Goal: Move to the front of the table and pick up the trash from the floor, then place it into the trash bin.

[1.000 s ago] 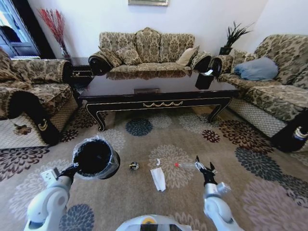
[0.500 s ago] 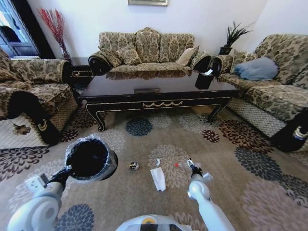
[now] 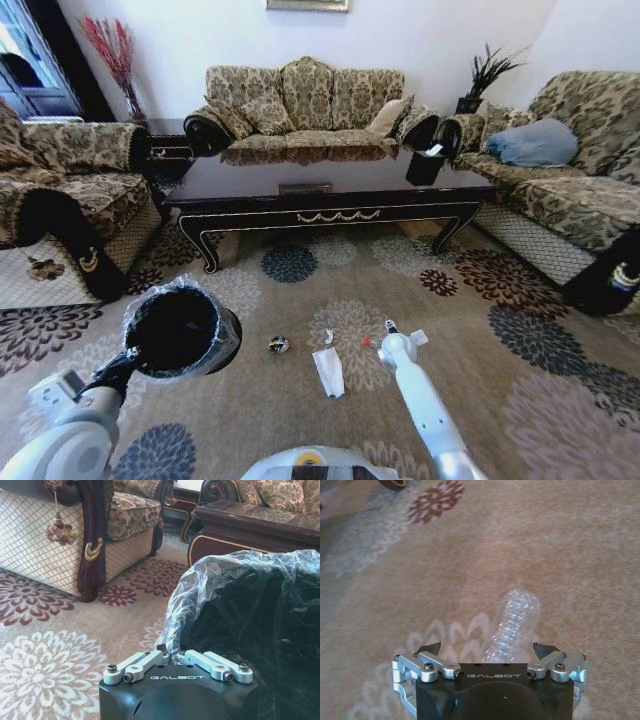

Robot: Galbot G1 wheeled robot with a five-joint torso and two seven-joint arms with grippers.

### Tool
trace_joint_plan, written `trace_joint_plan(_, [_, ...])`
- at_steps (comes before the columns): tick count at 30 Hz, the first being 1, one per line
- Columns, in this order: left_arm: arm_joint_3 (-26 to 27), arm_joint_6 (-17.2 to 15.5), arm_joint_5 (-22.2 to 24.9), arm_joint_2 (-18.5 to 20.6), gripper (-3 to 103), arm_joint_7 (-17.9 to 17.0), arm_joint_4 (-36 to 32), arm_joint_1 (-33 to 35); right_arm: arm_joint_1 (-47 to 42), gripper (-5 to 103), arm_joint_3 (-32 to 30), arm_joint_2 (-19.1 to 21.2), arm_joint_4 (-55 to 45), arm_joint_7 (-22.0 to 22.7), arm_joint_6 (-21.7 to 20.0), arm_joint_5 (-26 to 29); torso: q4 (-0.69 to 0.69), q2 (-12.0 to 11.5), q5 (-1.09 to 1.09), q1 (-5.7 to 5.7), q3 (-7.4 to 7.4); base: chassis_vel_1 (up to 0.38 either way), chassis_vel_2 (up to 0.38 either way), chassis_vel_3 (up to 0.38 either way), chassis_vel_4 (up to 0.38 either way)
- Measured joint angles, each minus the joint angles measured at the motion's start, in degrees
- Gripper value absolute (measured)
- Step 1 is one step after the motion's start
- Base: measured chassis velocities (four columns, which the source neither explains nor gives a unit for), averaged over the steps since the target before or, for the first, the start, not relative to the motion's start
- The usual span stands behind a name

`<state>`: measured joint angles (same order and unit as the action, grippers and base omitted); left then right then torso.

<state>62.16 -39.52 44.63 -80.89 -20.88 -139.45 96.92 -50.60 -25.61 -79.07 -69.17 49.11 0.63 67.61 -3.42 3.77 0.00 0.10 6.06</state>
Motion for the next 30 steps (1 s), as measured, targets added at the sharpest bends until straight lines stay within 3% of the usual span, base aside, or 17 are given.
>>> trace_joint_plan(7, [0.8, 0.0, 0.2, 0.0, 1, -0.3, 0.2, 0.1, 3.4, 100, -0.7, -0.4, 6.9, -0.7, 0.0, 0.0, 0.0, 0.0, 0.0, 0.0, 0.0, 0.0, 0.0, 0.0, 0.0])
trace_joint_plan(15, [1.8, 0.0, 0.7, 0.2, 1, -0.5, 0.3, 0.8, 8.0, 100, -0.6, -0.8, 16.3, -8.2, 1.9, 0.4, 0.0, 0.0, 0.0, 0.0, 0.0, 0.0, 0.0, 0.0, 0.0])
trace_joint_plan(30, [2.5, 0.0, 1.6, 0.8, 1, -0.7, 0.4, 1.1, 10.0, 100, -1.3, -1.6, 21.6, -9.8, 1.7, -3.0, 0.0, 0.0, 0.0, 0.0, -0.01, 0.0, 0.0, 0.0, 0.0])
